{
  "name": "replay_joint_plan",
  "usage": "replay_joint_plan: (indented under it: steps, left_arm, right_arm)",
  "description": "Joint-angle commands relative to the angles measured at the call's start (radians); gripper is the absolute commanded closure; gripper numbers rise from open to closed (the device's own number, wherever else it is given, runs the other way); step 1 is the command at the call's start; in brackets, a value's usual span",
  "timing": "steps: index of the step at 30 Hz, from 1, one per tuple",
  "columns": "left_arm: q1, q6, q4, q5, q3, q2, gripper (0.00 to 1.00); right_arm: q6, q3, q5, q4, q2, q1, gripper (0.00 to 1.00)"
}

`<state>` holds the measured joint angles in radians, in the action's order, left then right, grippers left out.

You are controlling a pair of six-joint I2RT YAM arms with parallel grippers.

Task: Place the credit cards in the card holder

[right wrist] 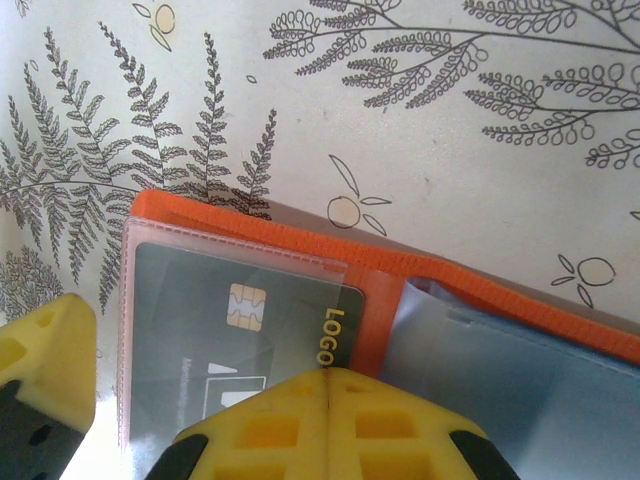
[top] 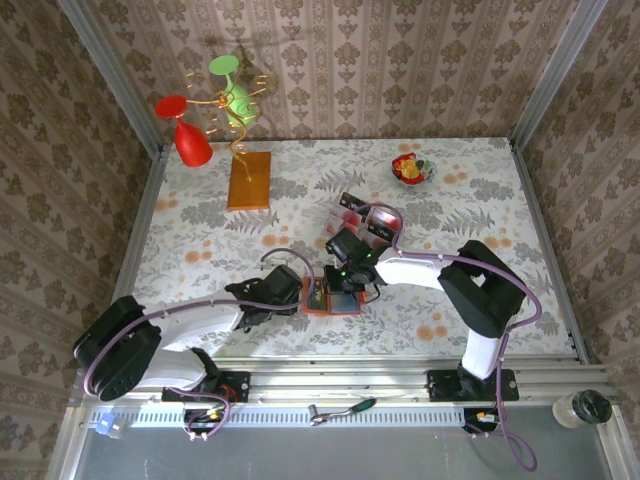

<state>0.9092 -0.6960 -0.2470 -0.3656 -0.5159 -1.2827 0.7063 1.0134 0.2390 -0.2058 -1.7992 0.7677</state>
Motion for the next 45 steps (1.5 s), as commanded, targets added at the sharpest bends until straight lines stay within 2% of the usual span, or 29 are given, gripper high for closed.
replay_joint_plan:
  steps: [1, 9, 16, 20, 25, 45]
  left_arm:
    - [-0.006, -0.009, -0.057, -0.021, -0.018, 0.040, 0.28]
    - [0.007, 0.007, -0.095, -0.001, -0.099, 0.092, 0.28]
    - [0.073, 0.018, -0.090, -0.003, -0.253, 0.020, 0.28]
    - [0.106, 0.006, -0.036, 0.021, -0.304, -0.061, 0.28]
    - [0.128, -0.016, 0.026, 0.040, -0.305, -0.126, 0.28]
    - [0.133, -0.015, 0.138, 0.118, -0.238, -0.194, 0.28]
  right_arm:
    - [-0.002, 0.000, 0.001, 0.000, 0.047, -0.011, 1.00]
    - [-0.023, -0.050, -0.006, -0.024, 0.150, -0.066, 1.00]
    - [-0.058, -0.107, -0.010, -0.054, 0.201, -0.123, 1.00]
    - [-0.084, -0.109, -0.020, -0.086, 0.203, -0.147, 0.90]
    - [-0.089, -0.095, -0.006, -0.096, 0.186, -0.162, 0.90]
    - [-0.102, -0.059, 0.021, -0.089, 0.089, -0.163, 0.94]
